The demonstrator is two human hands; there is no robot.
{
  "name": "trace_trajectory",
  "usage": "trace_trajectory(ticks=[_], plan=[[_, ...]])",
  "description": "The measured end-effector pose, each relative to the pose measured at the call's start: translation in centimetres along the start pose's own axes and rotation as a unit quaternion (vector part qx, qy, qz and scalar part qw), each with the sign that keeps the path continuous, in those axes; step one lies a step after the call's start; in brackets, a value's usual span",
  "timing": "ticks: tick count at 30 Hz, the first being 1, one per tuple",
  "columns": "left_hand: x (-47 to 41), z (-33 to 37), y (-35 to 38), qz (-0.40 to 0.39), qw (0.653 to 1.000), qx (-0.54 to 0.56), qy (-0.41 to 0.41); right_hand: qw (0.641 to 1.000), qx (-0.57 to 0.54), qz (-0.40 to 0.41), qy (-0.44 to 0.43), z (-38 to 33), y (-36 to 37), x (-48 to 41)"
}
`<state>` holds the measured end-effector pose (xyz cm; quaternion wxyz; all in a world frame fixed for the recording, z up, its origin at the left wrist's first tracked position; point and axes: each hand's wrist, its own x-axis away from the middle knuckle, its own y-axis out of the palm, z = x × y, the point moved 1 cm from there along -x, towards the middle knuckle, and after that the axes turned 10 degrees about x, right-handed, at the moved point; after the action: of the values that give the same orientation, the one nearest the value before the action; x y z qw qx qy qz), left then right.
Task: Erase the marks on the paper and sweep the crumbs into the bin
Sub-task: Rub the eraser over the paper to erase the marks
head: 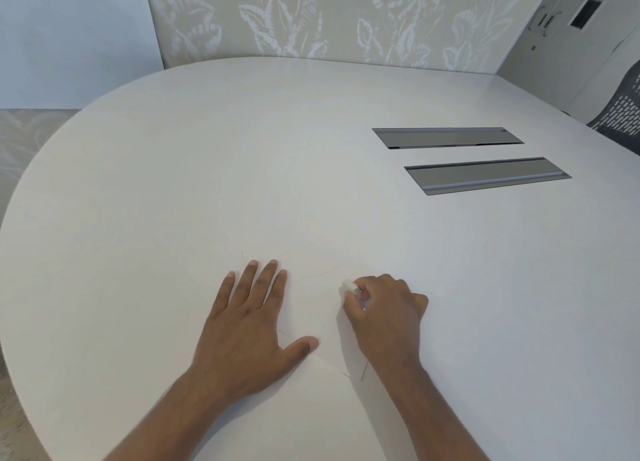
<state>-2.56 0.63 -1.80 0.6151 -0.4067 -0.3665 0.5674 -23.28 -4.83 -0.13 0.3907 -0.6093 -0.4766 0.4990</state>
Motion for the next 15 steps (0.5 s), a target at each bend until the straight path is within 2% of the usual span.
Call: trace_trajectory(ticks=[3,5,11,13,15], plan=[[-0.1,-0.2,0.2,0.009,1.0,0.01,0.002,0.997,-0.032,-0.003,-0.075,-2.0,0.5,1.8],[-0.1,-0.2,0.2,0.003,1.0,0.013,0.0,0.996,-0.027,0.001,-0.09,-2.1,0.7,2.1],[-0.1,0.0,0.0,-0.001,1.0,0.002,-0.002,1.0,0.001,0.007,0.012,-0.3,0.0,0.2],[-0.1,-0.1,0.1,-0.005,1.0,-0.004,0.0,0.999,-0.007,-0.013,-0.036,-1.4,-0.2,1.1],[-0.1,-0.1,0.2,0.006,1.0,0.008,0.0,0.991,-0.057,-0.068,-0.099,-2.5,-0.4,2.6]])
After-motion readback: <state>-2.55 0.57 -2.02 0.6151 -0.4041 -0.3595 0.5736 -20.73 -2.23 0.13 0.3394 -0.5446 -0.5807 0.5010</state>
